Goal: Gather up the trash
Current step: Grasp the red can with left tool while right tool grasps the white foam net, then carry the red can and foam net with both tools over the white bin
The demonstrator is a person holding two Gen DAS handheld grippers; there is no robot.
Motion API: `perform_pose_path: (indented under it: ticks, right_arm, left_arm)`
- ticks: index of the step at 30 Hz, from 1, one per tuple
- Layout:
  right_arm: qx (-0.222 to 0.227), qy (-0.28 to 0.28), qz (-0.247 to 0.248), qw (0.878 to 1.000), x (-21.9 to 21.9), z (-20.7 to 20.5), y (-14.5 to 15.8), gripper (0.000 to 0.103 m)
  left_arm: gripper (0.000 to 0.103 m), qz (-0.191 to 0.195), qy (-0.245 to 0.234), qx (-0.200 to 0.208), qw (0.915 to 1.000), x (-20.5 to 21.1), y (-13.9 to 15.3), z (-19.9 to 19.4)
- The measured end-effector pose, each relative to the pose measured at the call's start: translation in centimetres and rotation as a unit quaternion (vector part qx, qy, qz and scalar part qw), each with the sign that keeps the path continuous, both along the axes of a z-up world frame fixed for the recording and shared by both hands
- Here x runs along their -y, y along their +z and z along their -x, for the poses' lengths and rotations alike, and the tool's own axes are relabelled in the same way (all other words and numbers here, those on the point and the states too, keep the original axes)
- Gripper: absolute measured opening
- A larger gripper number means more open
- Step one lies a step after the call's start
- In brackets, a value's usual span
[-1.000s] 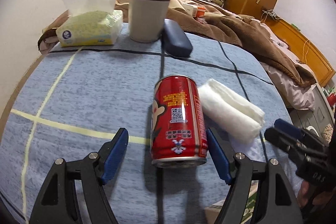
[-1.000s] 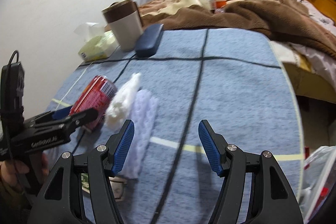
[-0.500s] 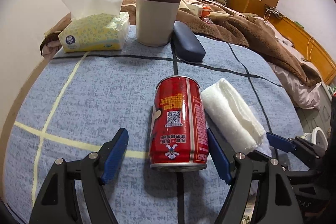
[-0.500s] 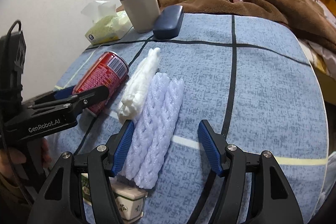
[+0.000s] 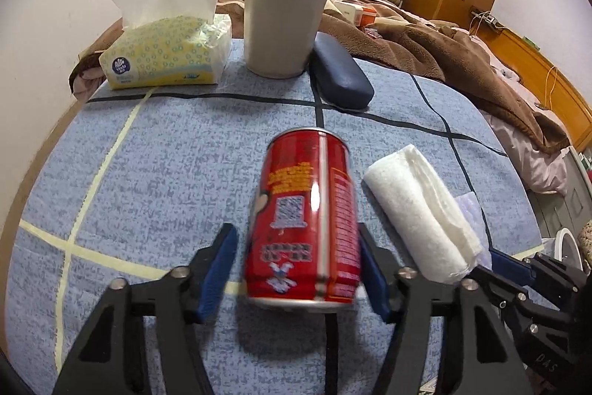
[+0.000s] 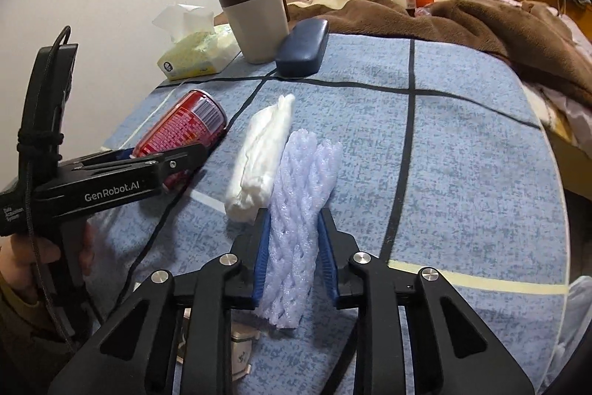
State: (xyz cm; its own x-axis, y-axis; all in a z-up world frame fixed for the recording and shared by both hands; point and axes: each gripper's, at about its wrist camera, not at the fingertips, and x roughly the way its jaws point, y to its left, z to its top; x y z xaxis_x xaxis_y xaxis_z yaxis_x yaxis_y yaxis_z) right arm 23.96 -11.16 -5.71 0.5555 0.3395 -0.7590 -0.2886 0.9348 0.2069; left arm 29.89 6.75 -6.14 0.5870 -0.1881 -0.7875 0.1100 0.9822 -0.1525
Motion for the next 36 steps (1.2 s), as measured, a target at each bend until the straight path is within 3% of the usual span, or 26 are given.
perform_pose_path:
  ticks: [13,21,24,26,29,31,36]
  right_arm:
    - [0.036,-0.043,0.004,0.998,1.6,1.6,1.8,0.025]
    - [0.042,-0.049,0.001,0.998,1.9,2.7,2.2,0.025]
    - [0.04,-0.052,-0.001,0.998,2.2,2.7,2.1,0.025]
    - [0.041,-0.055,-0.001,0.998,2.3,2.5,2.1,0.025]
    - [0.039,-0.059,-0.002,0.998,2.5,2.4,2.0,0.025]
    - [0.04,-0.06,-0.001,0.997,2.6,2.3,1.9,0.025]
    - [0.04,-0.065,-0.004,0.997,2.9,2.6,2.0,0.025]
  left_arm:
    - [0.056,0.001,0.002,0.021,0.9998,0.1,1.5,2.7]
    - [0.056,0.013,0.003,0.005,0.9999,0.2,1.0,3.8]
    - [0.065,0.009,0.009,0.003,0.9999,0.4,1.0,3.5]
    - [0.065,0.018,0.0,0.001,0.9998,0.5,1.1,3.0]
    - [0.064,-0.001,-0.001,-0.002,1.0,1.0,0.9,2.7]
    - [0.054,-0.009,-0.003,0.0,0.9999,1.2,0.9,2.7]
    - [0.055,-0.01,-0.004,0.011,0.9999,1.5,1.2,3.4]
